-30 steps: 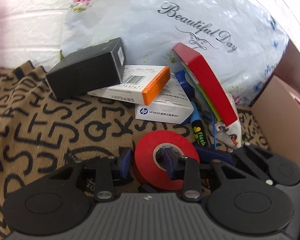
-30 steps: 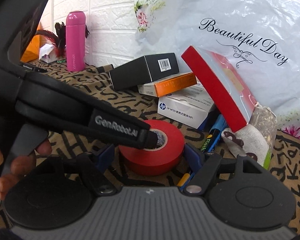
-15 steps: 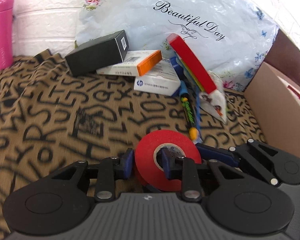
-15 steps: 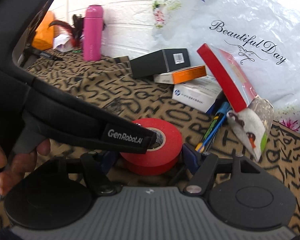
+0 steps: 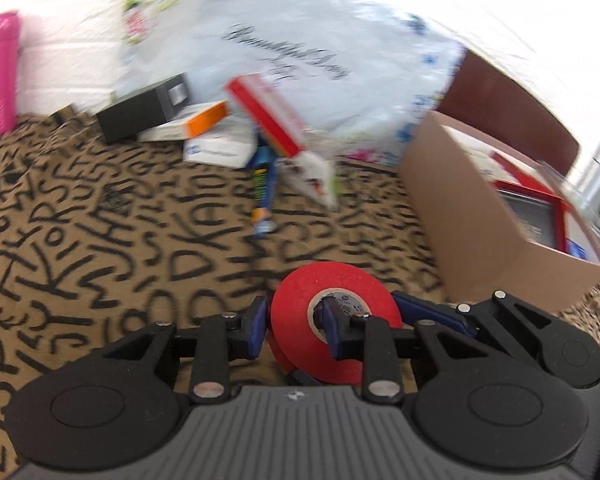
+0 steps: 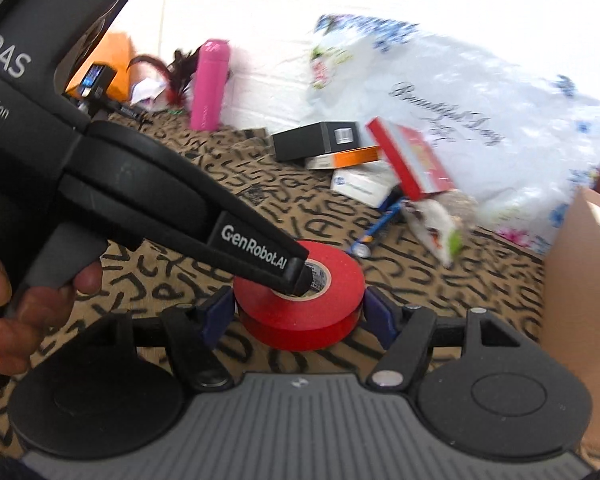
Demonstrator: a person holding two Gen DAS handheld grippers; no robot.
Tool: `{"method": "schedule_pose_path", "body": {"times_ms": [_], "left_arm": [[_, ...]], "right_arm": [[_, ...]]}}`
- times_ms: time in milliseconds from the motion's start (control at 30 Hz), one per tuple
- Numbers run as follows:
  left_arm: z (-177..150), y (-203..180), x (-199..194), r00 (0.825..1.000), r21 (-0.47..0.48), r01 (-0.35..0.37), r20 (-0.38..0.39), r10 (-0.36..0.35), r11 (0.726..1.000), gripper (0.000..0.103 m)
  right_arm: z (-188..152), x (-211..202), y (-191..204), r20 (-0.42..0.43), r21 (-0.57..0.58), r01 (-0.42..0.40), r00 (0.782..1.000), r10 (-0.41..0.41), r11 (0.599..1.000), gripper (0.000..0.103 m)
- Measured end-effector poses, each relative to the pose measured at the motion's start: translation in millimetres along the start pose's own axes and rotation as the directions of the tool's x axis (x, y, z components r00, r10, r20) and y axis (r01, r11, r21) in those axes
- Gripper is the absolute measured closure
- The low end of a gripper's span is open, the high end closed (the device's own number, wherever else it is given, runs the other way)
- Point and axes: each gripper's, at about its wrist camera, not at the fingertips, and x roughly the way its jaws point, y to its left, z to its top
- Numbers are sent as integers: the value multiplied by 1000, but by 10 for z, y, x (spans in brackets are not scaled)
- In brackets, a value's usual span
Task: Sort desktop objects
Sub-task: 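Lift the red tape roll and carry it over the cardboard box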
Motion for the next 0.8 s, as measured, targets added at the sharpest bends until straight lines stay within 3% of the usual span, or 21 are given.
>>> {"method": "schedule_pose_path", "body": {"times_ms": [167,400,800], "left_arm": [[42,-462,-101,998,81,58,26,-60,995,72],[130,-1146,-149,989,200,126,47,-138,972,72],[427,-2232,145,959,334,260,22,-283,906,71]], "right_arm": [[-96,-424,-257,54,74,69,996,-73,995,34],[-220,-937,-625,122,160,175,973,-196,971,34],[-389,-1445,-1373,170,278,342,902,-396,898,34]]}}
